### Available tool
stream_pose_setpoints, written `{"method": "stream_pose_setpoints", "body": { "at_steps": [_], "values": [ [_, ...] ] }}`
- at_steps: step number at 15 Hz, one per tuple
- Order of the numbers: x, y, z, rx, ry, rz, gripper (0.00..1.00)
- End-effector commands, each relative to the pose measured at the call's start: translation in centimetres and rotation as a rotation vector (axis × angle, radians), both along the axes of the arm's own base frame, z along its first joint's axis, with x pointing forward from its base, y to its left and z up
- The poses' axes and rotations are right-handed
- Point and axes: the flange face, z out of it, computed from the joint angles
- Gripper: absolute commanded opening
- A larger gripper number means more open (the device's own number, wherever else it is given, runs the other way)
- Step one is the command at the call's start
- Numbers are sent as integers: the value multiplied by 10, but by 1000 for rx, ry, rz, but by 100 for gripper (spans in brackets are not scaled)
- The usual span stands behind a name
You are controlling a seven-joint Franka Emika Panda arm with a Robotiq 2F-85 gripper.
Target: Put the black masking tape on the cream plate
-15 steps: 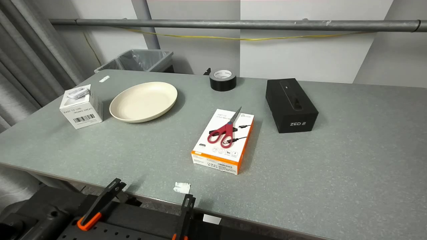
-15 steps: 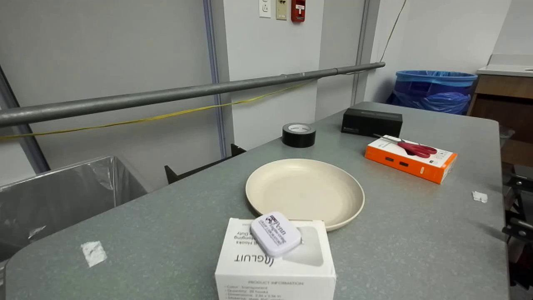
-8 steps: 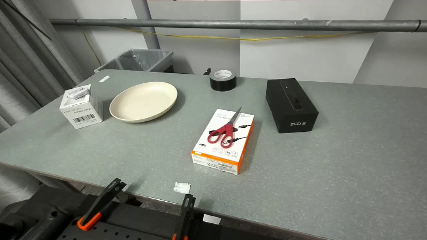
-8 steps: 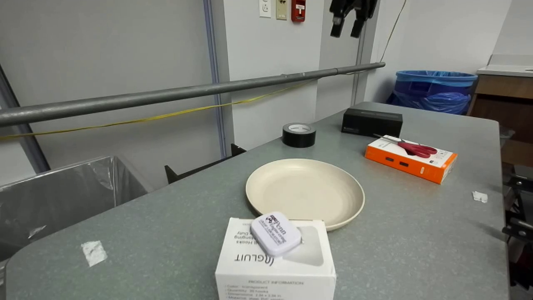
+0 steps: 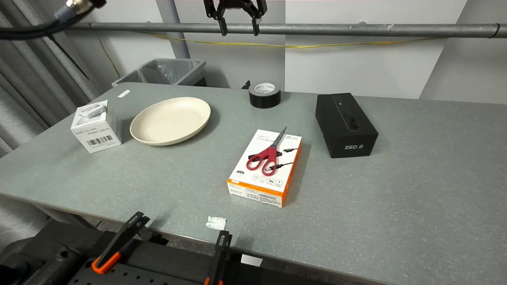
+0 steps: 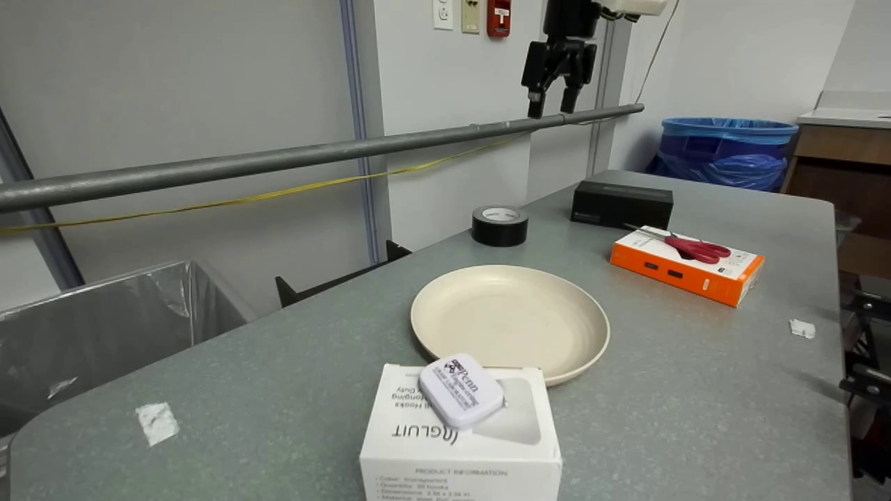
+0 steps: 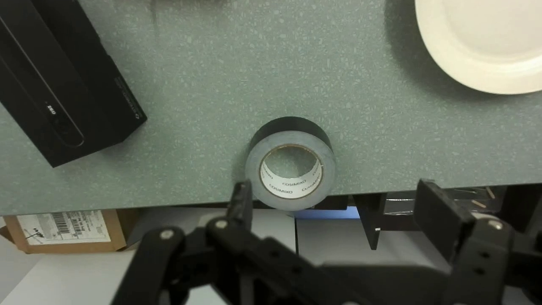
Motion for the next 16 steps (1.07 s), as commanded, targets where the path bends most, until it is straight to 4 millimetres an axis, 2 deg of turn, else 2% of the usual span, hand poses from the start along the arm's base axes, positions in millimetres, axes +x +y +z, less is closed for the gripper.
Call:
{"method": "stream_pose_setpoints", "body": {
  "at_steps": [1, 2, 4, 9, 11, 16],
  "values": [
    [1, 0, 3, 0, -2, 0, 100],
    [1, 0, 3, 0, -3, 1, 100],
    [15, 6, -7, 5, -21, -41, 100],
    [62, 31, -73, -9, 19, -81, 100],
    [82, 40, -108, -17, 50, -103, 100],
    [114, 49, -179, -61, 106, -138, 100]
  ]
}}
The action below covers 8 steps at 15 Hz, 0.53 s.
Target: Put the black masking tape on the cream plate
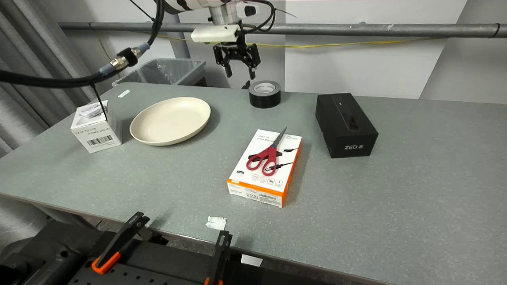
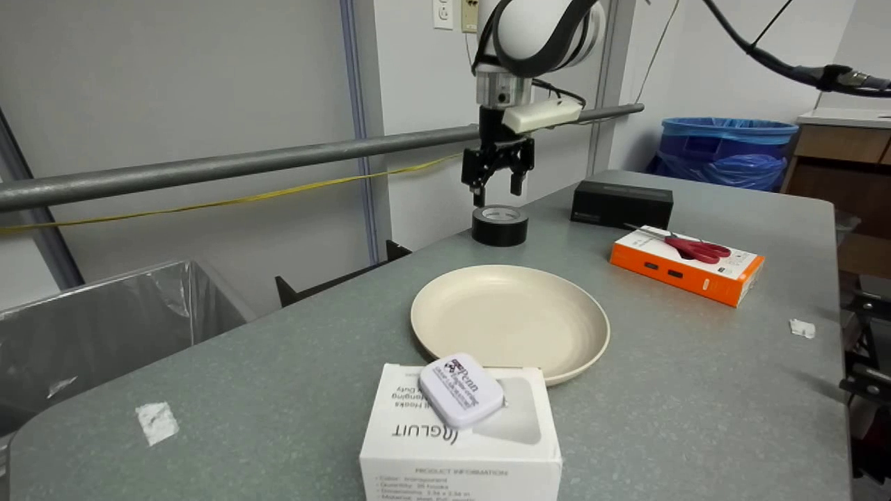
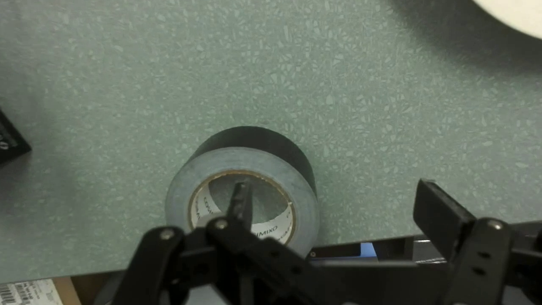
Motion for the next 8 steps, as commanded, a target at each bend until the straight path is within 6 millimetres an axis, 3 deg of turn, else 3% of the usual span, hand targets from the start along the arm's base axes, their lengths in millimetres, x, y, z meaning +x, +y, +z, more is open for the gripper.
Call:
{"method": "stream_pose_setpoints", "body": {
  "at_steps": [1, 3, 8],
  "values": [
    [34, 5, -35, -49, 29, -33, 100],
    [43, 3, -48, -56, 36, -39, 100],
    [61, -9, -57, -63, 26, -49, 100]
  ]
}}
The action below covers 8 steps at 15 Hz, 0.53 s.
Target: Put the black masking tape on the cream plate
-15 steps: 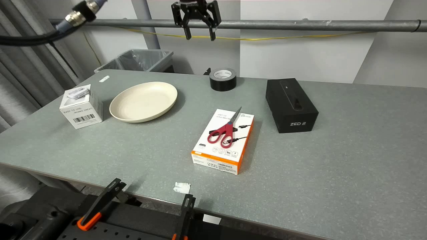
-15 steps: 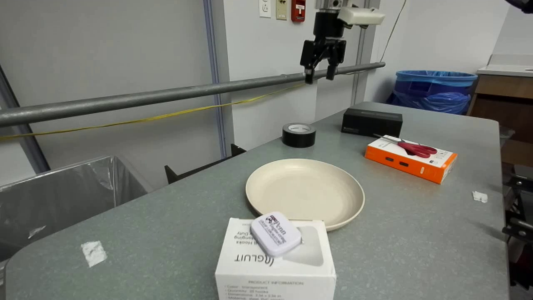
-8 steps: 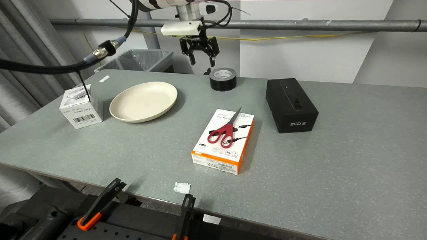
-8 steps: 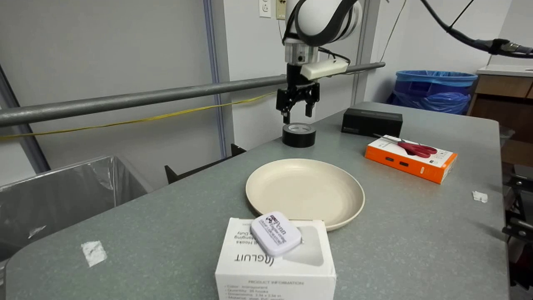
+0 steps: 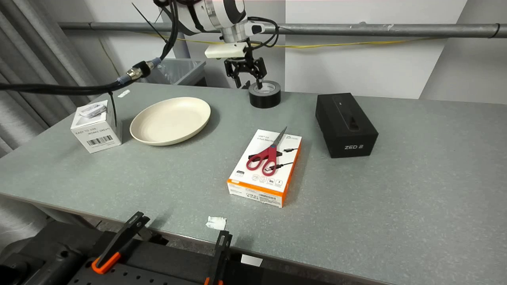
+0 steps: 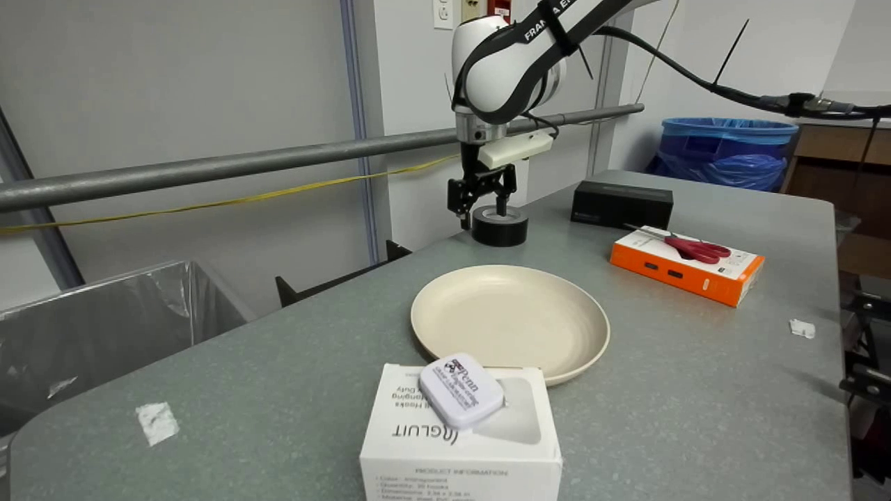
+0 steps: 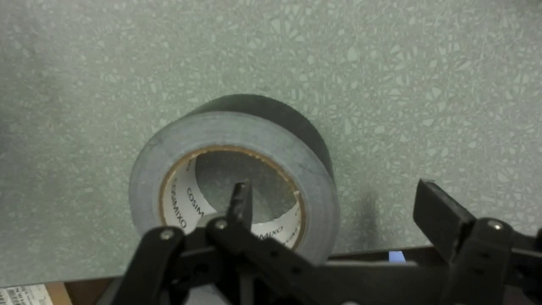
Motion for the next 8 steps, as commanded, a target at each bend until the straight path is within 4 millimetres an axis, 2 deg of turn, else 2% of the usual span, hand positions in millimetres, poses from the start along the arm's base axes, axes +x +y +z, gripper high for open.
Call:
{"method": "stream_pose_setpoints", "body": {
  "at_steps": [1, 2, 3, 5, 8],
  "values": [
    [20, -7, -6, -15, 1, -24, 100],
    [22, -8, -9, -11, 10, -25, 100],
    [24, -10, -14, 0, 23, -31, 75],
    [25, -12, -19, 13, 46, -40, 66],
    [29, -16, -12, 25, 51, -49, 42]
  ]
}}
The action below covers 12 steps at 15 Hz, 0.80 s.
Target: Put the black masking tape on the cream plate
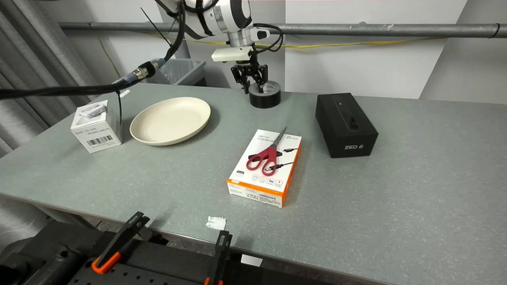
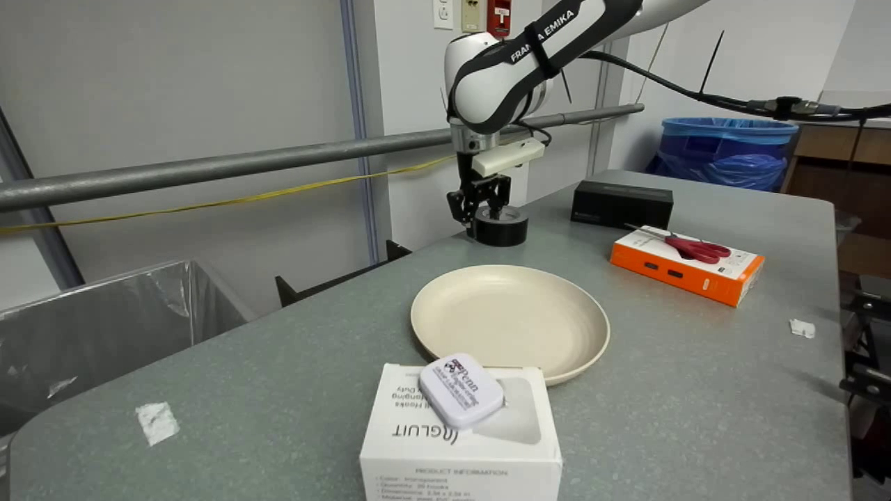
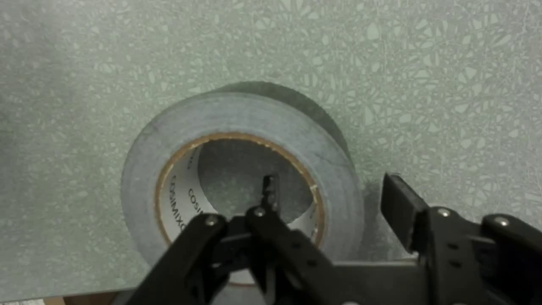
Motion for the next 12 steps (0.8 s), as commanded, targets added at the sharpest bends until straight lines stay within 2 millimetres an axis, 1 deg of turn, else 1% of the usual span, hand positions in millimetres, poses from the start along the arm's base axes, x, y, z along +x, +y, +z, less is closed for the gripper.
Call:
{"method": "stream_pose_setpoints", "body": {
  "at_steps": [1, 2, 3, 4, 5, 7, 9, 11, 12],
  "values": [
    [12, -6, 13, 35, -1, -31, 33],
    [14, -7, 21, 44, -4, -34, 27],
    [16, -8, 32, 53, -20, -36, 17],
    [17, -8, 41, 57, -28, -43, 11],
    [17, -4, 52, 78, -33, -31, 3],
    [17, 7, 73, 83, -65, -16, 6],
    [14, 23, 95, 74, -98, 27, 6],
    [4, 49, 117, 62, -130, 103, 6],
    [-2, 67, 125, 60, -144, 152, 6]
  ]
}}
